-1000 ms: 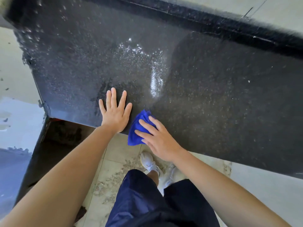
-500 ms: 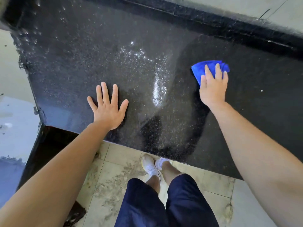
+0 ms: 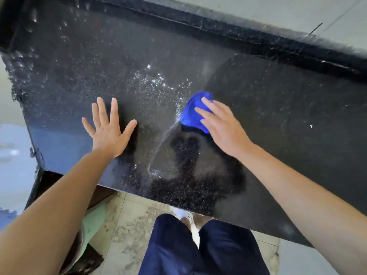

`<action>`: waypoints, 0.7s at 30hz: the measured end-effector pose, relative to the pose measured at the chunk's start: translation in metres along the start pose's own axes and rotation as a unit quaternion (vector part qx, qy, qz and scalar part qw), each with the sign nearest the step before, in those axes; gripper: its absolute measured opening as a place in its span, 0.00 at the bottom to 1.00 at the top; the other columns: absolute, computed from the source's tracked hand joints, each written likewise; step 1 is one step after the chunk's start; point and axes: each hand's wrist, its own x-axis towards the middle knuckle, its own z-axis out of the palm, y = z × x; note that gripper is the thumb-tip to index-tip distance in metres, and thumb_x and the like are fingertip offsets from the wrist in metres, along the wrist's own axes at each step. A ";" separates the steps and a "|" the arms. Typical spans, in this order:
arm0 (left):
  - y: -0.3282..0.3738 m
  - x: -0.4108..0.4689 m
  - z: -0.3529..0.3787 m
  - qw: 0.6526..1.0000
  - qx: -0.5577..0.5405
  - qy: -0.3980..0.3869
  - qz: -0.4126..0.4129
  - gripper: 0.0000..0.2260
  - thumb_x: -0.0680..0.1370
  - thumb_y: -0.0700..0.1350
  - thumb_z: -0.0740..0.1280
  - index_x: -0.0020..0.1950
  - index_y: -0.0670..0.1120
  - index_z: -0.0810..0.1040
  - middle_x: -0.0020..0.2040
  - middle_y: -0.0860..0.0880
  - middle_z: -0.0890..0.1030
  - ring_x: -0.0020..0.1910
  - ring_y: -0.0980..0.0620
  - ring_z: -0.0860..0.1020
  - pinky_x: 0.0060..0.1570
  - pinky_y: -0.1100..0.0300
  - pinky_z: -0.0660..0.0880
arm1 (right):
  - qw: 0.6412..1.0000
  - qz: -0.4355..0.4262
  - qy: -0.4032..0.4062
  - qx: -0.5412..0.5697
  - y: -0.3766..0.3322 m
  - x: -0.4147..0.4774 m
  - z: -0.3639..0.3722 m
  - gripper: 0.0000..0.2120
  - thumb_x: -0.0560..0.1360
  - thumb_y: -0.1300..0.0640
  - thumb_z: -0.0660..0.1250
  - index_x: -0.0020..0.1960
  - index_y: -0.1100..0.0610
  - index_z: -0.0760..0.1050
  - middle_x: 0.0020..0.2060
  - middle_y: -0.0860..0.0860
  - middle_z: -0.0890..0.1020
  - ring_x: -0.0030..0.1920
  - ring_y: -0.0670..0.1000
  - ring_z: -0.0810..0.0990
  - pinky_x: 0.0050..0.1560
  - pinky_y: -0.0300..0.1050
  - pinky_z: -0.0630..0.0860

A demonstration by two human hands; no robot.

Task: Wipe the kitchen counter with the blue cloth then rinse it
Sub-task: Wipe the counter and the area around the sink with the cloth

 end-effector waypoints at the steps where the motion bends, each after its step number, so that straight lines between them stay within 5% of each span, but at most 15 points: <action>1: 0.005 0.009 0.000 1.000 0.018 -0.018 -0.007 0.38 0.78 0.72 0.49 0.81 0.56 0.38 0.81 0.47 0.35 0.79 0.48 0.34 0.73 0.37 0.33 | 0.996 0.082 0.034 -0.003 0.028 0.019 -0.010 0.18 0.83 0.56 0.59 0.69 0.62 0.76 0.71 0.63 0.73 0.68 0.63 0.70 0.72 0.51 0.64; 4: 0.015 0.021 0.008 0.997 0.066 -0.029 -0.023 0.41 0.75 0.77 0.44 0.80 0.57 0.36 0.81 0.46 0.34 0.79 0.47 0.33 0.74 0.35 0.36 | 0.968 0.236 0.058 -0.067 0.101 0.070 -0.026 0.24 0.84 0.49 0.53 0.71 0.61 0.73 0.72 0.66 0.70 0.66 0.69 0.73 0.69 0.53 0.65; 8: 0.016 0.023 0.011 0.997 0.069 -0.032 -0.022 0.41 0.75 0.77 0.44 0.80 0.58 0.34 0.81 0.46 0.33 0.79 0.47 0.32 0.74 0.35 0.35 | 0.933 0.342 0.023 -0.113 0.118 0.123 -0.008 0.23 0.84 0.46 0.51 0.78 0.48 0.65 0.79 0.56 0.60 0.75 0.67 0.60 0.74 0.59 0.59; 12: 0.014 0.025 0.011 0.995 0.080 -0.050 -0.035 0.41 0.75 0.77 0.43 0.79 0.58 0.33 0.80 0.47 0.32 0.79 0.47 0.31 0.75 0.36 0.36 | 0.988 0.110 0.021 -0.109 0.050 0.108 0.041 0.20 0.83 0.50 0.57 0.72 0.53 0.75 0.74 0.61 0.70 0.69 0.73 0.68 0.71 0.68 0.64; 16: 0.013 0.023 0.007 0.995 0.068 -0.067 -0.044 0.41 0.74 0.77 0.44 0.79 0.58 0.33 0.80 0.47 0.31 0.78 0.48 0.30 0.75 0.36 0.36 | 0.988 -0.088 -0.125 -0.005 -0.011 0.029 0.045 0.19 0.83 0.51 0.60 0.72 0.52 0.74 0.76 0.57 0.68 0.73 0.68 0.64 0.75 0.64 0.58; 19: 0.016 0.023 0.005 0.994 0.062 -0.074 -0.042 0.41 0.74 0.76 0.44 0.79 0.58 0.33 0.80 0.47 0.31 0.78 0.48 0.30 0.75 0.36 0.36 | 0.984 -0.143 -0.109 -0.004 0.013 0.033 0.033 0.16 0.82 0.55 0.63 0.68 0.55 0.78 0.72 0.56 0.73 0.69 0.66 0.71 0.73 0.58 0.65; 21: 0.017 0.025 0.004 0.994 0.064 -0.076 -0.043 0.41 0.74 0.77 0.44 0.79 0.59 0.33 0.79 0.48 0.30 0.78 0.48 0.29 0.75 0.36 0.35 | 0.996 -0.060 -0.024 -0.053 0.048 0.066 0.030 0.14 0.80 0.57 0.65 0.64 0.57 0.80 0.67 0.59 0.77 0.61 0.67 0.76 0.67 0.56 0.70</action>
